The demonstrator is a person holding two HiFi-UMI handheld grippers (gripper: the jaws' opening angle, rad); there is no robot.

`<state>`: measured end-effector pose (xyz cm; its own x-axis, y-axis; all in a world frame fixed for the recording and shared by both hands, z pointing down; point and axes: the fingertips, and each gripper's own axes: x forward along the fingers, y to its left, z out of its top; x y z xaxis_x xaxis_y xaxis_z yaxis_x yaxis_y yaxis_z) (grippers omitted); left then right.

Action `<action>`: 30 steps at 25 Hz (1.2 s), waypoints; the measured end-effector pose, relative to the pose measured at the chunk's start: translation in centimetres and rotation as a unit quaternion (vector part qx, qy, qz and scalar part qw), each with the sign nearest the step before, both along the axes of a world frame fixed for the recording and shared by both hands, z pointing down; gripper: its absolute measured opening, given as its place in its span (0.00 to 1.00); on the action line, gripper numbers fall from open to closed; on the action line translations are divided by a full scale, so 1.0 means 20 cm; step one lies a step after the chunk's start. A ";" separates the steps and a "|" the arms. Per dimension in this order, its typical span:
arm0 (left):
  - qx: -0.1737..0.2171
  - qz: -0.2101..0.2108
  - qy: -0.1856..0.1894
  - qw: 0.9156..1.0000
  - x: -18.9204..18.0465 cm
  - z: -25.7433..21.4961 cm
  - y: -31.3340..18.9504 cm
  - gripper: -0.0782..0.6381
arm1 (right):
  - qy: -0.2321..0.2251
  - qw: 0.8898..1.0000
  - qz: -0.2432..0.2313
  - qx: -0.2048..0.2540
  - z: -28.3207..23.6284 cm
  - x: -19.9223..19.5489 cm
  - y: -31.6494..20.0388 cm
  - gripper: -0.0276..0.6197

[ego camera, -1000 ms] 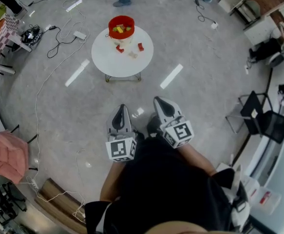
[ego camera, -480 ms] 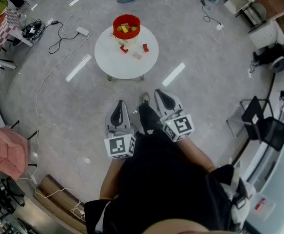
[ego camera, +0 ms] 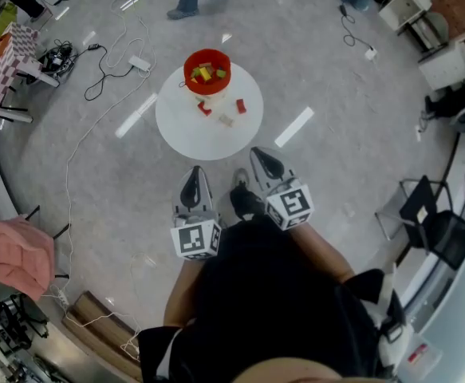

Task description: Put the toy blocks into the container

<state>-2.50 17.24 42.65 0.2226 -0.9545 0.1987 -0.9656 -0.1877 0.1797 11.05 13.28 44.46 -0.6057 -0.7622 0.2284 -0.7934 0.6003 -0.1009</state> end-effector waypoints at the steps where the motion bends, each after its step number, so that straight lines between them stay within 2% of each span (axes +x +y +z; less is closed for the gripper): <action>1: -0.001 -0.002 0.000 1.000 0.02 0.00 -0.06 0.10 | 0.005 1.000 -0.006 -0.004 0.02 0.01 -0.06 0.04; 7: -0.003 -0.019 -0.006 1.000 0.11 0.00 -0.37 0.10 | 0.024 0.997 -0.049 -0.047 0.14 0.04 -0.30 0.04; 14: -0.009 -0.054 -0.011 0.998 0.15 0.01 -0.53 0.10 | 0.053 0.992 -0.088 -0.076 0.33 0.08 -0.50 0.04; 19: -0.014 -0.060 -0.017 0.998 0.15 0.07 -0.62 0.10 | 0.051 0.991 -0.090 -0.085 0.49 0.07 -0.62 0.04; 30: -0.018 -0.050 -0.013 0.999 0.10 0.12 -0.81 0.10 | 0.106 0.978 -0.107 -0.147 0.88 -0.01 -0.77 0.04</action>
<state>-0.41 1.03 45.15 0.1205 -0.9641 0.2367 -0.9836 -0.0837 0.1597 10.80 -2.11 62.07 -0.6596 -0.5061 0.5557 -0.6749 0.7242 -0.1415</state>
